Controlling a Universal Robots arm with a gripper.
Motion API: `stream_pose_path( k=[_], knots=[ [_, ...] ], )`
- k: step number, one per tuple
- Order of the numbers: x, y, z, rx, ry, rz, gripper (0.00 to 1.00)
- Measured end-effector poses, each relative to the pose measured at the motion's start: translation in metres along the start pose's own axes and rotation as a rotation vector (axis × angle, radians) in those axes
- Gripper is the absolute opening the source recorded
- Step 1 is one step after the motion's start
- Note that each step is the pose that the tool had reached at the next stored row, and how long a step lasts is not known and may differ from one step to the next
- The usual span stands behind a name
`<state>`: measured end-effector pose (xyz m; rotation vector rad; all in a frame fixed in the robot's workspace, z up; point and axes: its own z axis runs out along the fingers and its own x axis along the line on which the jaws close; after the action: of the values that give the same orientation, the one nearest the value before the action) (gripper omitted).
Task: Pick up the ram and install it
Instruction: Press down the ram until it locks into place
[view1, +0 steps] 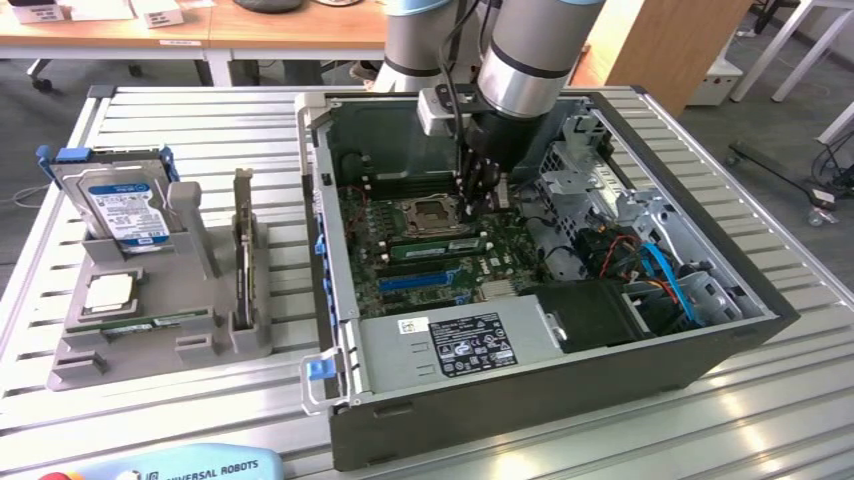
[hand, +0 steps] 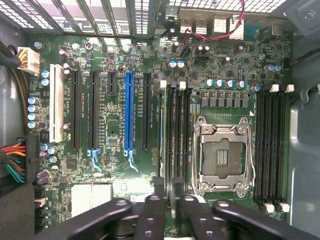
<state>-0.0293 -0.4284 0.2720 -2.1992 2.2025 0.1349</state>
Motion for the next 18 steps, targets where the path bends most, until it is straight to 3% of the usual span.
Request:
stream_pose_path(
  k=[3,11,18],
  knots=[
    [0.0,0.0,0.0,0.0,0.0,0.0,0.1],
    [0.0,-0.0009,-0.0001,-0.0001,0.0001,0.0,0.1],
    [0.0,-0.0226,-0.001,-0.0001,0.0,0.0,0.1]
  ],
)
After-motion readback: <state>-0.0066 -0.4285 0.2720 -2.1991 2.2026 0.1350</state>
